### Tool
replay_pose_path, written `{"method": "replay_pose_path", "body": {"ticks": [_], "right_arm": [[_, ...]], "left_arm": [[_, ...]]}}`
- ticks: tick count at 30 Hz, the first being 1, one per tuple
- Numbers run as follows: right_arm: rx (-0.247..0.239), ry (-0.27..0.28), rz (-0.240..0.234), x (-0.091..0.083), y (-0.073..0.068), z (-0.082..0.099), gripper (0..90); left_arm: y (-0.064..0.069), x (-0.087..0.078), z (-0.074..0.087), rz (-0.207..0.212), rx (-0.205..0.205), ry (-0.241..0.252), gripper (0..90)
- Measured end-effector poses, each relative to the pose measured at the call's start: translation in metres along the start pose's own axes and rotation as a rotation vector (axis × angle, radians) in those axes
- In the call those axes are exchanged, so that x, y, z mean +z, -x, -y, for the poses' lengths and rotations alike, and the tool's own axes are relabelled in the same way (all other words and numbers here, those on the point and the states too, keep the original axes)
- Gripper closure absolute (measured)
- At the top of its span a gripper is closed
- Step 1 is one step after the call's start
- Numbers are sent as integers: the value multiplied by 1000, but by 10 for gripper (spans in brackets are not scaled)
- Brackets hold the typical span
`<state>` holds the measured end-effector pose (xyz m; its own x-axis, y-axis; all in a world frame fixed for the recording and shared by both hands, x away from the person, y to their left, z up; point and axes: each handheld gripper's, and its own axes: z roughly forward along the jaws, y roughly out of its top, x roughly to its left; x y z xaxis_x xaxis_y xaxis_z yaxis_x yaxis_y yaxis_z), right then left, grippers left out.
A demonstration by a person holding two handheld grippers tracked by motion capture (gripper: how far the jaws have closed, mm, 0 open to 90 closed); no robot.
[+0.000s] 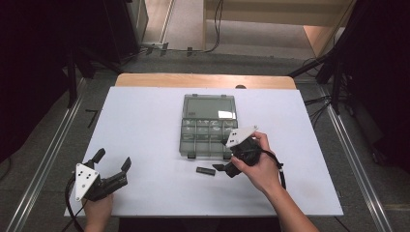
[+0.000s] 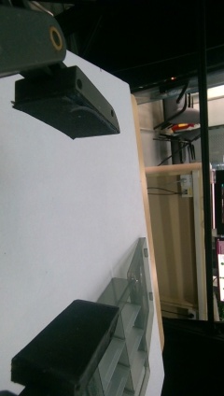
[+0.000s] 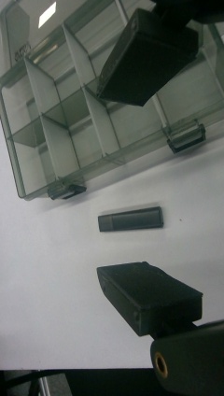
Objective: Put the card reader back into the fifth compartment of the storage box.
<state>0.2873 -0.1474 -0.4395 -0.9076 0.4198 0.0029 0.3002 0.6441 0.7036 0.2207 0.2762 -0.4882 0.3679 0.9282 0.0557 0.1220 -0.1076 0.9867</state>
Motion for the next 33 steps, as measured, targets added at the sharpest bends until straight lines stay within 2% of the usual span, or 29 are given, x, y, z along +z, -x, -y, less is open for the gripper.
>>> {"method": "replay_pose_path", "body": {"ticks": [2, 3, 9, 14, 15, 21, 27, 33], "right_arm": [[-2, -4, -19, 3, 0, -1, 121], [6, -1, -63, 5, 0, -1, 180], [2, -14, -77, 11, -1, -2, 242], [8, -27, -82, 17, -4, -4, 327], [-3, -29, -84, 18, -4, -4, 335], [-1, -70, -91, 28, -8, -5, 418], [-8, -110, -113, 39, -10, -5, 456], [-14, -141, -107, 47, -12, -5, 494]], "left_arm": [[0, 0, 0, 1, 0, 0, 116], [0, 0, 0, 1, 0, 0, 116], [0, 0, 0, 1, 1, 0, 116], [0, 0, 0, 0, 2, 0, 116], [0, 0, 0, 0, 1, 0, 117], [0, 0, 0, 1, 2, -1, 116], [0, 0, 0, 1, 2, 0, 116], [0, 0, 0, 2, 3, -1, 116]]}}
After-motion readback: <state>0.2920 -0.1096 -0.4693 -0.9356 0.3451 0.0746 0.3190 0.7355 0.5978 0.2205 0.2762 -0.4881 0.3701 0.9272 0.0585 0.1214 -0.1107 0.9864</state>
